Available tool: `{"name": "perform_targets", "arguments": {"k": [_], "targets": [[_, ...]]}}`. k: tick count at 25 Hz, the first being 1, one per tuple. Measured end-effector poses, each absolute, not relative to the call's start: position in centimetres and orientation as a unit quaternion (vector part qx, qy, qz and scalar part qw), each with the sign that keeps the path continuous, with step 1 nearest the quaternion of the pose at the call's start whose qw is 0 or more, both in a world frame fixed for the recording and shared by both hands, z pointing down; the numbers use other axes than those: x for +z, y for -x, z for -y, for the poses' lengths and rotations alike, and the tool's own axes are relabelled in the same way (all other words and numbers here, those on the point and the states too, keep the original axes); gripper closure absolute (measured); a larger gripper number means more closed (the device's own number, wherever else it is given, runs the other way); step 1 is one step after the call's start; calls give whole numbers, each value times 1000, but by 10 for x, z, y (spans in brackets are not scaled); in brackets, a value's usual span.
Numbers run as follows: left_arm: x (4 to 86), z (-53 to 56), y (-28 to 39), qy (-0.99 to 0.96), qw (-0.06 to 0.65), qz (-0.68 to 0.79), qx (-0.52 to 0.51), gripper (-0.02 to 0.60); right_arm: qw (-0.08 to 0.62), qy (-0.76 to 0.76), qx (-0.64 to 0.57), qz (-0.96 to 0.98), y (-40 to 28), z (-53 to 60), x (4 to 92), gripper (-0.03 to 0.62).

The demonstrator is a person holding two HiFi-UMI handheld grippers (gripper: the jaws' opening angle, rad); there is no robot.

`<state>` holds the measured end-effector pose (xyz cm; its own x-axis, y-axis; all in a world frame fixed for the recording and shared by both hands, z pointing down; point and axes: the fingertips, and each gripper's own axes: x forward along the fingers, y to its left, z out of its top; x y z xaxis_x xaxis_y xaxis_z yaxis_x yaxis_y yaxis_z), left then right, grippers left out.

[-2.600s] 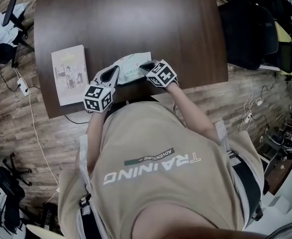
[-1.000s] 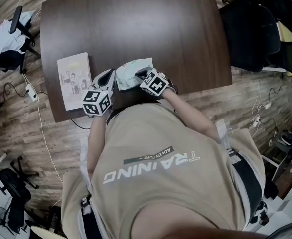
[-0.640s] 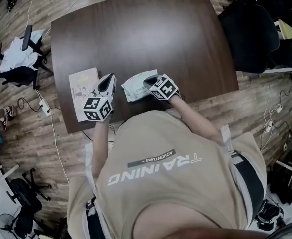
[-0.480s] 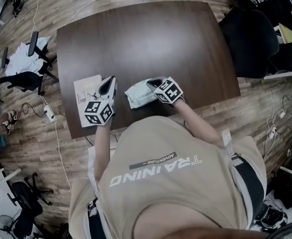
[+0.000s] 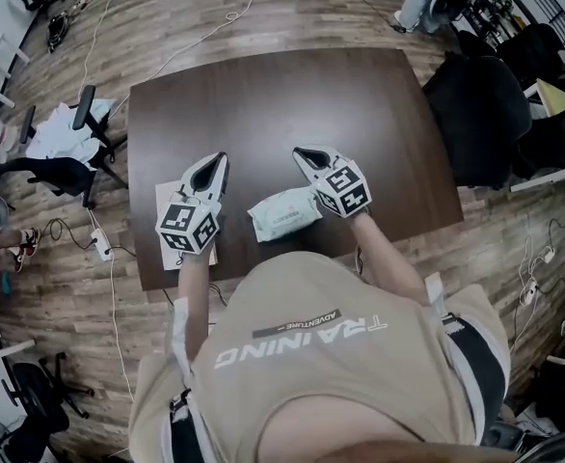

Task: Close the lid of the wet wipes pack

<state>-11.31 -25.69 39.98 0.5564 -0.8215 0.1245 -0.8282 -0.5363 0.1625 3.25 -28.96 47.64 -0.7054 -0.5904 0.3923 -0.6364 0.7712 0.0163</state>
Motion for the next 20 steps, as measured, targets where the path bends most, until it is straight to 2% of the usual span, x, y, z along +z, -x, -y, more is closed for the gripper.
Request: {"name": "perform_targets", "arguments": {"k": [4,10,20], "targets": [[375,260,109,-879,69,472,10,577,156,-338,24,928,-35,294,430,579],[323,251,102,-889,80,446,-69,577,93,-331,-6,939,-29,282,359,579],[277,255,106,-866,-3,497,-54,577,25,-370,-80,925,-41,282,306,580]]}}
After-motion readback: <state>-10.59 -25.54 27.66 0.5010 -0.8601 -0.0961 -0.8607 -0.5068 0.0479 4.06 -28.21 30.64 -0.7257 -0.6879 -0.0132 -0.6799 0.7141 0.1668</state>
